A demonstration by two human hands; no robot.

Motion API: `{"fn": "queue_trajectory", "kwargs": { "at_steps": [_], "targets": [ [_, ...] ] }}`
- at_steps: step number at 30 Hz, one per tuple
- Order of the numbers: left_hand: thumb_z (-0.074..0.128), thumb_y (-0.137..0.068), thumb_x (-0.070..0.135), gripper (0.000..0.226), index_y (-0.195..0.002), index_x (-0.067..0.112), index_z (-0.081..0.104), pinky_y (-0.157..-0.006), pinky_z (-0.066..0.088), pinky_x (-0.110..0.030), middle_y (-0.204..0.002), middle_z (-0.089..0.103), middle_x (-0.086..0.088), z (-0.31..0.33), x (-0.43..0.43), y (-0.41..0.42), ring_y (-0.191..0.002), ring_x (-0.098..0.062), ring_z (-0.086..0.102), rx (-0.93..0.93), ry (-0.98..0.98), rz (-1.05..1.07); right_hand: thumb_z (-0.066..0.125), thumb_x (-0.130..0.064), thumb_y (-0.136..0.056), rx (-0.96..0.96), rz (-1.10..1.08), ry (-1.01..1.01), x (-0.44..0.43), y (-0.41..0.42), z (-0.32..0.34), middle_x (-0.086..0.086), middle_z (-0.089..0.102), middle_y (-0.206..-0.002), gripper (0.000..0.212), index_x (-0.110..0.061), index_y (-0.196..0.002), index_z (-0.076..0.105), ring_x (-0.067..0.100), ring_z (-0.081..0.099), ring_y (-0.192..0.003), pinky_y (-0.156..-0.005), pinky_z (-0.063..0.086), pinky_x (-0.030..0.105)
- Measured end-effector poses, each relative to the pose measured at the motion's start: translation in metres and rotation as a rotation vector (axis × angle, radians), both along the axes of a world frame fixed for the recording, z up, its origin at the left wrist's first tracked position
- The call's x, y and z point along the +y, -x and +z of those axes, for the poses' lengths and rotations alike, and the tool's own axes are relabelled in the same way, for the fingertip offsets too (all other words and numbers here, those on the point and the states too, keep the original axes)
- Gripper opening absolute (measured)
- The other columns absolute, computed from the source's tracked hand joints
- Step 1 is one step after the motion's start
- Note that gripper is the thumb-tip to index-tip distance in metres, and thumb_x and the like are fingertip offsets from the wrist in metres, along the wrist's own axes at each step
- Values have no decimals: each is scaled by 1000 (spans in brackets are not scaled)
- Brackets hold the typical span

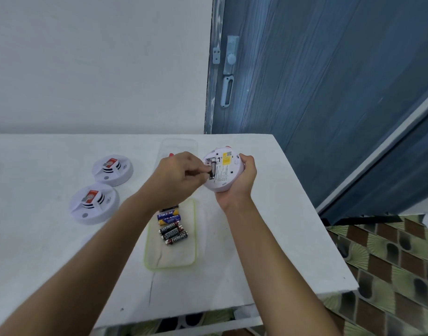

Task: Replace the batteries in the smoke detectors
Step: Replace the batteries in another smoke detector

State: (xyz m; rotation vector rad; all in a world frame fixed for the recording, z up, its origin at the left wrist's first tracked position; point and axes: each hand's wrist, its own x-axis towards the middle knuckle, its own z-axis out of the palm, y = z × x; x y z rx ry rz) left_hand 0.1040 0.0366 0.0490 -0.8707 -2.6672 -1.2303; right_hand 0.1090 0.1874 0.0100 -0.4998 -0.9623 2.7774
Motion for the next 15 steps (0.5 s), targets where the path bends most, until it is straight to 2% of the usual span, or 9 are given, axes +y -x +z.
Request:
{"fn": "queue_trajectory", "kwargs": {
  "at_steps": [2,4,5,7,9,11,12,13,15],
  "targets": [
    [74,-84,15,18,-100,22,77,-75,40,-6,-90,66,16,2,-5,-5,-82,4,61,-42,-14,-7,38,-36,-92,6,17,-3,-2,-3,3,8,63,-89,32,-16,-97,63,24,59,-79,-64,46,28],
    [79,-79,14,14,-90,22,78,-70,41,-6,-74,68,19,3,-10,-10,-70,5,61,-111,-67,22,38,-37,-92,4,39,4,-9,-7,4,7,62,-85,32,-16,-91,63,24,57,-79,-66,43,29],
    [82,-76,12,13,-84,22,78,-72,45,-8,-71,70,17,3,-12,-11,-68,3,63,-164,-116,44,39,-37,-91,4,50,6,-12,-9,5,7,61,-85,32,-16,-89,63,24,56,-78,-66,43,29],
    [85,-71,8,14,-75,19,77,-87,54,-25,-77,75,4,3,-19,-14,-78,-11,71,-308,-256,88,40,-36,-89,15,79,12,-20,-12,7,7,60,-83,31,-15,-86,63,24,56,-76,-67,43,30],
    [87,-67,6,14,-68,16,76,-99,52,-41,-78,75,-9,3,-26,-17,-87,-23,72,-418,-354,104,42,-37,-87,31,98,16,-27,-14,9,8,59,-83,29,-15,-86,61,24,56,-75,-67,44,30],
    [86,-65,2,19,-60,16,74,-104,47,-46,-72,74,-9,2,-29,-18,-97,-23,69,-504,-419,127,43,-37,-85,44,111,17,-32,-15,10,10,59,-86,29,-14,-90,60,25,57,-77,-68,46,31],
    [86,-64,0,20,-58,15,73,-102,49,-43,-70,73,-7,2,-33,-19,-99,-23,66,-558,-464,142,45,-38,-84,46,117,12,-37,-16,11,11,59,-88,29,-14,-92,60,26,58,-78,-69,46,32],
    [85,-61,-1,18,-59,11,72,-93,52,-38,-69,72,-6,1,-34,-20,-94,-22,65,-618,-511,150,47,-38,-81,50,127,7,-39,-17,12,12,59,-89,30,-13,-93,59,27,58,-79,-70,46,33],
    [84,-55,3,21,-67,1,67,-73,54,-27,-73,68,-13,1,-40,-21,-76,-20,63,-702,-567,177,49,-38,-77,68,168,4,-46,-20,15,13,60,-88,32,-12,-93,58,28,61,-75,-68,46,32]
  ]
}}
